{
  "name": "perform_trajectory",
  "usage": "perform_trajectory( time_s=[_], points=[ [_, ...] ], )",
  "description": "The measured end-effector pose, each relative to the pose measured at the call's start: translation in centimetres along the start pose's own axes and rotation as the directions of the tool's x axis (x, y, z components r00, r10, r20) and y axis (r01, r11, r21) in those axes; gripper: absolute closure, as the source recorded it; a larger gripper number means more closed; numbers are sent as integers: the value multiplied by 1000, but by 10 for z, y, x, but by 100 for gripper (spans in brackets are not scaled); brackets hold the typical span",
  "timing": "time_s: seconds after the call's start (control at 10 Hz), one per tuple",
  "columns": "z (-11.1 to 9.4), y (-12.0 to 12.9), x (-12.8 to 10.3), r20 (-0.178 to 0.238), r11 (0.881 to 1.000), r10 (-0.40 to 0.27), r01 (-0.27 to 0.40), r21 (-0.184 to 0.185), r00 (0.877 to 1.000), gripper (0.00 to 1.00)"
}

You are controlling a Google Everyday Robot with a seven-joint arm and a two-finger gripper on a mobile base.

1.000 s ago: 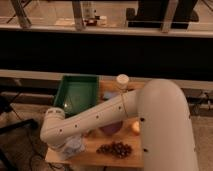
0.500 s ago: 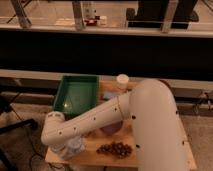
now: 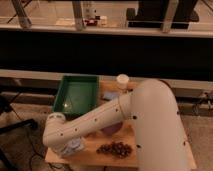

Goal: Place towel in paper cup

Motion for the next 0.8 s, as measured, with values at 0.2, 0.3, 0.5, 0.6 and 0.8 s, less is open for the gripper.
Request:
perform_trajectory(
  time_s=[0.2, 0.3, 0.5, 0.6, 0.8],
  points=[
    [-2, 0, 0, 7, 1000, -1, 1, 8, 1000, 97],
    [-3, 0, 0, 17, 1000, 1, -1, 13, 1000, 97],
    [-8, 0, 1, 26, 1000, 7, -8, 23, 1000, 97],
    [-13, 0, 0, 33, 999, 8, -9, 32, 999, 97],
    [-33, 0, 0, 51, 998, 18, -21, 55, 999, 97]
  ],
)
